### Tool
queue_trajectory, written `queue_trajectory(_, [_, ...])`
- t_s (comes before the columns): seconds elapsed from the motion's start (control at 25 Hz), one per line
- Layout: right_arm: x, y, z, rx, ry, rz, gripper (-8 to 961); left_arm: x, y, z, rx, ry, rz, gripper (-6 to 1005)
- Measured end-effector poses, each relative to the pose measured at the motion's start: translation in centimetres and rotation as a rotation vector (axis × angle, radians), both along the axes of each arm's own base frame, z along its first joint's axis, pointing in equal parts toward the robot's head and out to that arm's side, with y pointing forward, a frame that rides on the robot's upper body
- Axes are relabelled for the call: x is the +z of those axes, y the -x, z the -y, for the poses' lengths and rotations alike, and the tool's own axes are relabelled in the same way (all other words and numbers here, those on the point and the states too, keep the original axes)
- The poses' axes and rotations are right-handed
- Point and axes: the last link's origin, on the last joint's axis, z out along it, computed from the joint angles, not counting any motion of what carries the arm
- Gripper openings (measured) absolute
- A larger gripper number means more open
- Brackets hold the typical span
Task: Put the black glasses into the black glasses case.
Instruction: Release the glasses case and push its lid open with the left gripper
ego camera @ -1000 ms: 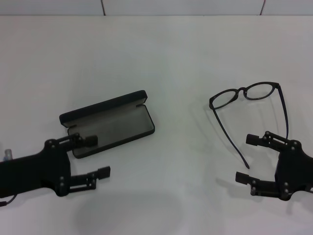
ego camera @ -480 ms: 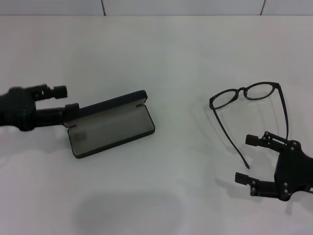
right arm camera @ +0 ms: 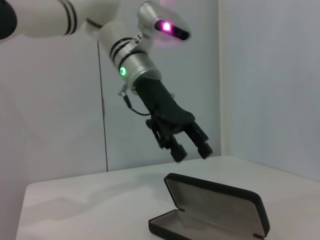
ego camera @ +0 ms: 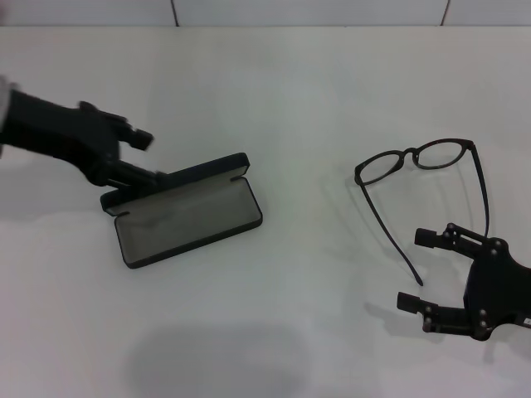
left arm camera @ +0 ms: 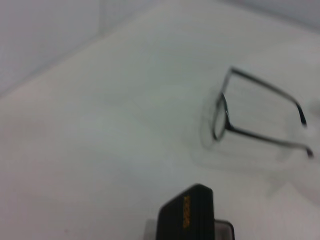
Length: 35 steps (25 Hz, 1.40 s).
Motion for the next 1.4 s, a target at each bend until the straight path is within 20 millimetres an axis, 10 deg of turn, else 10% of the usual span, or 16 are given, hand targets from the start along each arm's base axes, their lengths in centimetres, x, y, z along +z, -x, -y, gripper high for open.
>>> queue_trajectory(1.2, [-0.1,0.1,-0.7,-0.008,-0.009,0.011,883,-4.4,-0.3,-1.7,-0.117,0.029,-0.196,798])
queue_trajectory(1.4, [-0.1,0.1,-0.7,-0.007,-0.009,0.012,883,-4.5,-0.2,-1.6,-0.124,0.035,-0.202,628])
